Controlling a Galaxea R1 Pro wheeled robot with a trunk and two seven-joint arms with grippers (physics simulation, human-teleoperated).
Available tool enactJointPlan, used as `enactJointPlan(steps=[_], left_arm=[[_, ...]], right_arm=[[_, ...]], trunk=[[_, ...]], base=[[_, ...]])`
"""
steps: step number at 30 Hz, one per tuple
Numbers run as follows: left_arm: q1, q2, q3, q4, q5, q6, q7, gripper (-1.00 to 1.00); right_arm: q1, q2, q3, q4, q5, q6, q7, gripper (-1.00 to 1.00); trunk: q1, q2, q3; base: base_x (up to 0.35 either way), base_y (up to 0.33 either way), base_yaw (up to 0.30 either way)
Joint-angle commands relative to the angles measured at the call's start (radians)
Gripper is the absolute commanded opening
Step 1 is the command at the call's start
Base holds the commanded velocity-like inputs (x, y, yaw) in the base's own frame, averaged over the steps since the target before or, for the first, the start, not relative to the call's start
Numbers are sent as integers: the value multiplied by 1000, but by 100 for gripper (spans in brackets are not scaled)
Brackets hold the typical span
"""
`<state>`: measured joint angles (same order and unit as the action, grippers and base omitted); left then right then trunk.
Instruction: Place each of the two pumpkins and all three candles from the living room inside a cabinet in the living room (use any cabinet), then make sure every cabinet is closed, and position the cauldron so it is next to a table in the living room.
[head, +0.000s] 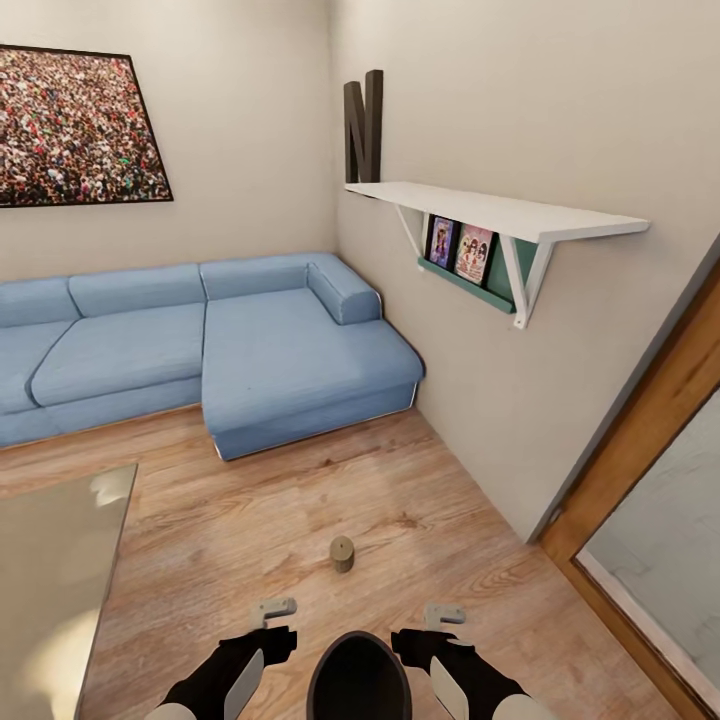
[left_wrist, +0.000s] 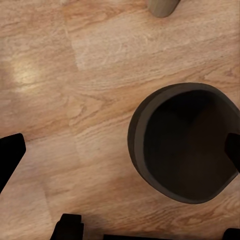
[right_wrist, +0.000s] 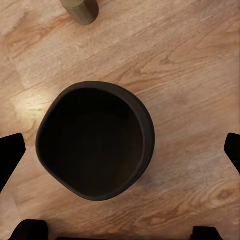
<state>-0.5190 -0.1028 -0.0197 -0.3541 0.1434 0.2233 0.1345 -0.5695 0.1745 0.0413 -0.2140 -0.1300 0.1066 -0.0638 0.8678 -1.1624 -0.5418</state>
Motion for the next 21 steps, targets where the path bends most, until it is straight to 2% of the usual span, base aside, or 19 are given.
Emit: enactJointPlan(steps=[1,21], left_arm=[[0,0,-2,-2,10,5,5,100],[0,0,-3,-2,10,5,5,100]], right_arm=[[0,0,5,-2,-10,5,-5,100],[0,0,5,-1,-9,7,-7,100]], trunk=[[0,-1,-1],[0,-1,-1]], base=[[0,12,0],[0,36,0]])
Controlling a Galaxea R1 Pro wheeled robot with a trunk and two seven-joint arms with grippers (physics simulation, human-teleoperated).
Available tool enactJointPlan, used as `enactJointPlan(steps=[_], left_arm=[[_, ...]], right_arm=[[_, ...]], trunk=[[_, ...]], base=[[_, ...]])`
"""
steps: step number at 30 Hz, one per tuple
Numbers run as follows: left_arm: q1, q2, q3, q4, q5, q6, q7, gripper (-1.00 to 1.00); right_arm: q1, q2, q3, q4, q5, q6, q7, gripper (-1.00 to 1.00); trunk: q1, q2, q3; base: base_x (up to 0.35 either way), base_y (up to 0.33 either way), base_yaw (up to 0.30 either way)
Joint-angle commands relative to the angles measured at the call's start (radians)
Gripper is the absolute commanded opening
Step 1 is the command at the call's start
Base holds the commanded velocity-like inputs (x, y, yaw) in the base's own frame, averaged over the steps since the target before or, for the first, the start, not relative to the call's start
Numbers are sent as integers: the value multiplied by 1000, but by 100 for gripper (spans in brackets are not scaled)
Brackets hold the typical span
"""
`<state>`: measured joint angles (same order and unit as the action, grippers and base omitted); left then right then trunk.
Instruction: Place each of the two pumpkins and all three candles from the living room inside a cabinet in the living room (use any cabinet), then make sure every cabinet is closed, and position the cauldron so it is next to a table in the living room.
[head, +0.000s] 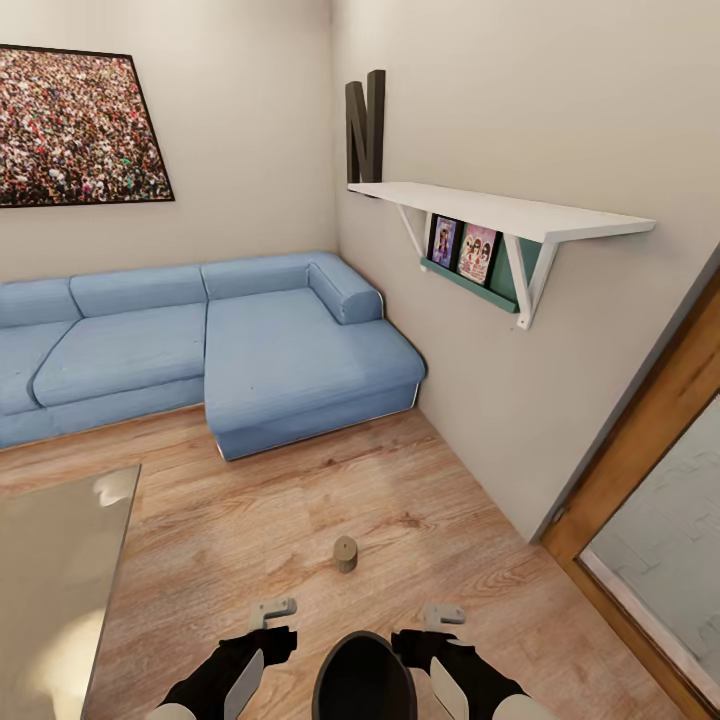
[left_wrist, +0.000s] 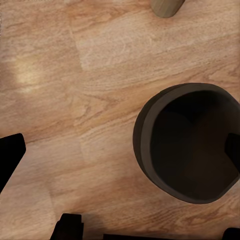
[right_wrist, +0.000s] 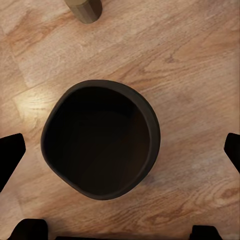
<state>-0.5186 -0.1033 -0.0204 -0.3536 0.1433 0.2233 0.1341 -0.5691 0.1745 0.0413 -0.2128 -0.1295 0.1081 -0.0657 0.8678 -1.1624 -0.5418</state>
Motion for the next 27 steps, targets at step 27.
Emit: enactJointPlan(steps=[27], left_arm=[[0,-11,-5,-3,9,5,9,100]], right_arm=[[0,0,9,62,-1,13,-92,100]], trunk=[[88,-162,-73]], base=[[0,0,0]])
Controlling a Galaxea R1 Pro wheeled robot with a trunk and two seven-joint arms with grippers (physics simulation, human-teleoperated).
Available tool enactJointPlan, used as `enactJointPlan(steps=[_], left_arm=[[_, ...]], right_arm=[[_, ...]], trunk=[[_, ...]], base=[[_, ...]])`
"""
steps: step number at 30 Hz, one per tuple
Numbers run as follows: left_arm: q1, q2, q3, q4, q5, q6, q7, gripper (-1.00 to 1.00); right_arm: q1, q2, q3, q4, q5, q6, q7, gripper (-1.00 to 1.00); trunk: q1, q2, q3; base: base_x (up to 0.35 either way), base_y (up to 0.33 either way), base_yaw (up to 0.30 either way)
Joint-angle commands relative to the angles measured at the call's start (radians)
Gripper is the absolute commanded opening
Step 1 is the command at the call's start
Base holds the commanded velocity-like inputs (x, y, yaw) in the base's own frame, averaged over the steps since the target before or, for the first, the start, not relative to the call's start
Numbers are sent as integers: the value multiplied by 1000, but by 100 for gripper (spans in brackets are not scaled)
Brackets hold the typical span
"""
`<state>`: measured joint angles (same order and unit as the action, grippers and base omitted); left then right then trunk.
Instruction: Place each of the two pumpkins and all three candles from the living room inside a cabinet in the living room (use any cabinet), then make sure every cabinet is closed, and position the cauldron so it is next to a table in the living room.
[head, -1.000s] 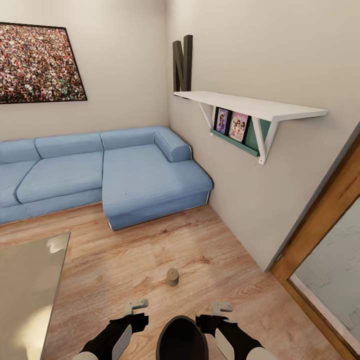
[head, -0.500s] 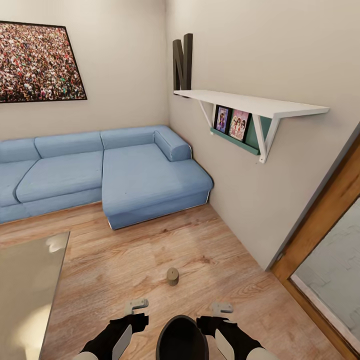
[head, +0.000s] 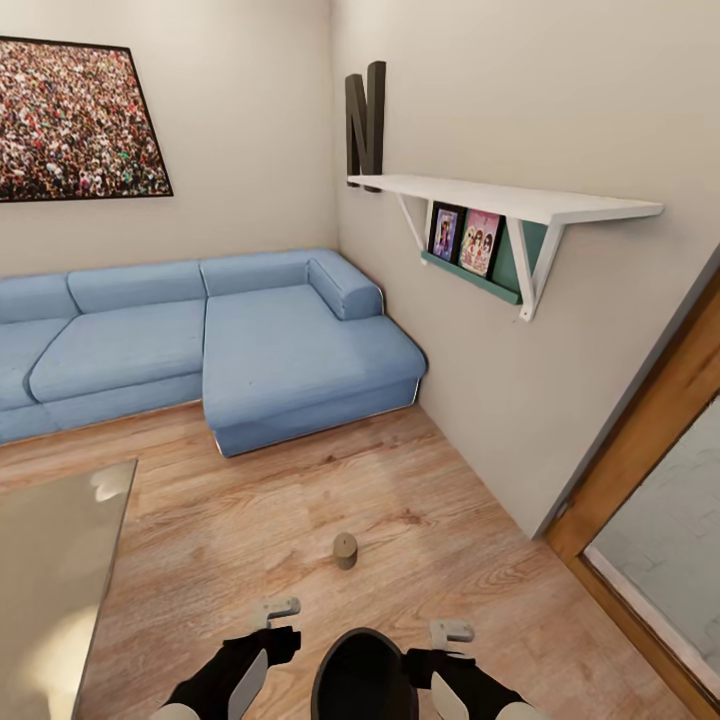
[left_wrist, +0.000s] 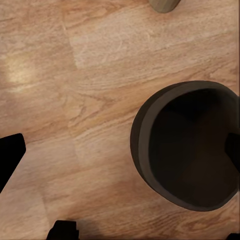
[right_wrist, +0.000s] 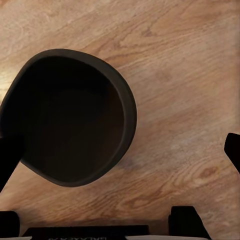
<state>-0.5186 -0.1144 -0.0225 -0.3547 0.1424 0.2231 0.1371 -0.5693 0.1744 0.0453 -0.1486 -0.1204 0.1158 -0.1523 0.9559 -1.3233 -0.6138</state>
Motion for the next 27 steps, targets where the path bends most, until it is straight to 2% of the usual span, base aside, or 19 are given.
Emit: enactJointPlan(steps=[1,12,20,27], left_arm=[[0,-2,-3,-2,10,5,6,100],[0,-22,-10,11,4,4,6,100],[1,-25,-12,12,3,4,5,100],[2,-31,-47,13,4,4,4,100]], right_arm=[[0,0,5,-2,-10,5,-5,100],[-1,0,5,-2,-10,0,-4,100],[0,0,5,-2,-10,-2,-4,100],[0,0,5,-1,-10,-11,-4,100]], trunk=[[4,-8,-4],[46,-85,-39],[77,-141,-64],[104,-190,-86]], base=[[0,0,0],[0,0,0],[0,0,0],[0,0,0]])
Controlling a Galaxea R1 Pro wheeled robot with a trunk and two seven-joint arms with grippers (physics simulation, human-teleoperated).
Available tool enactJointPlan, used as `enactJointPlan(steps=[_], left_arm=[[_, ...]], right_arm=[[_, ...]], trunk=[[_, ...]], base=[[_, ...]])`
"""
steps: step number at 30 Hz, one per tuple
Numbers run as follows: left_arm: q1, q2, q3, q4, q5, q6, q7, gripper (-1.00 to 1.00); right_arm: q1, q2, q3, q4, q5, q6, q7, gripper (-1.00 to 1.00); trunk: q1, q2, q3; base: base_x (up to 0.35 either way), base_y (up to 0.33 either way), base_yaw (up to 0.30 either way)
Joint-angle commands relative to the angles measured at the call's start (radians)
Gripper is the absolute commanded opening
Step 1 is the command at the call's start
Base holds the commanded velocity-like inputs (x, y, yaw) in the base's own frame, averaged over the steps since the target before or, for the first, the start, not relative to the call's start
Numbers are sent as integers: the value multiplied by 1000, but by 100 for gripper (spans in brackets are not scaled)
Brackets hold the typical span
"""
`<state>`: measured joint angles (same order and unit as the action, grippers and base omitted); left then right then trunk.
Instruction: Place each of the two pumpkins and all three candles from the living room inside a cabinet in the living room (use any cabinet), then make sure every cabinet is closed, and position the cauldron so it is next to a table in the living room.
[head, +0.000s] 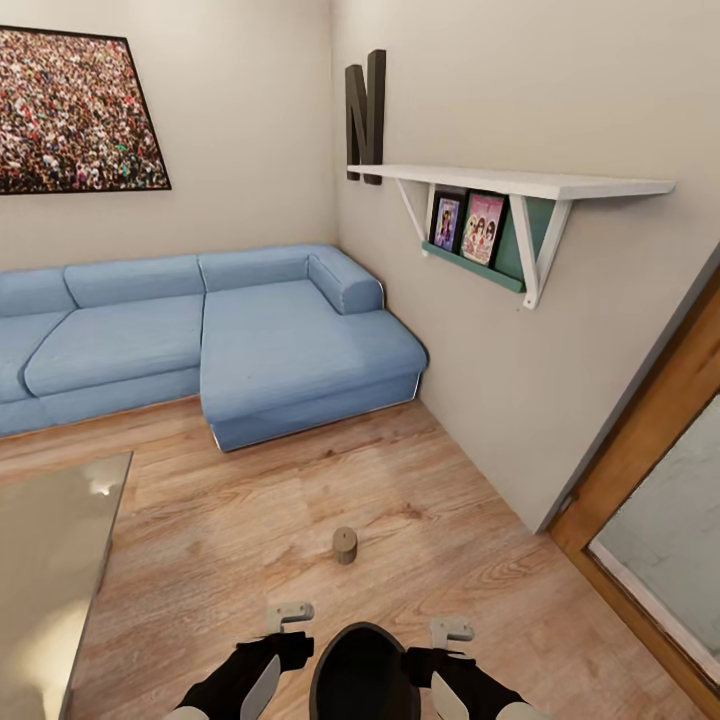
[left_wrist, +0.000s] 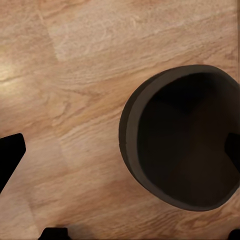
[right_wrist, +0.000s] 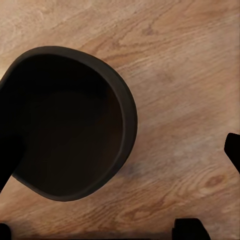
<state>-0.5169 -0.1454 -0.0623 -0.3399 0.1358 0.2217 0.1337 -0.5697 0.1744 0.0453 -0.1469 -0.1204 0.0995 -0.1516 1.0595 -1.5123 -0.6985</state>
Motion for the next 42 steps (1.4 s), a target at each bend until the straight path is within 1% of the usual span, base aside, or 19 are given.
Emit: enactJointPlan(steps=[1,3,10,19,42], left_arm=[[0,0,-13,-2,11,5,4,100],[0,-1,-19,-1,11,5,-2,100],[0,-3,-24,15,10,5,-10,100],[0,-16,-26,21,11,5,-12,100],[0,-19,-27,21,11,5,-14,100]], right_arm=[[0,0,5,-2,-10,2,-5,100],[0,0,5,-2,-10,-2,-4,100],[0,0,5,-1,-10,-6,-1,100],[0,0,5,-1,-10,-9,1,100],[1,0,5,0,-10,-9,6,100]], trunk=[[4,-8,-4],[12,-22,-10],[38,-71,-32],[73,-134,-60],[161,-295,-133]], base=[[0,0,0],[0,0,0],[0,0,0],[0,0,0],[0,0,0]])
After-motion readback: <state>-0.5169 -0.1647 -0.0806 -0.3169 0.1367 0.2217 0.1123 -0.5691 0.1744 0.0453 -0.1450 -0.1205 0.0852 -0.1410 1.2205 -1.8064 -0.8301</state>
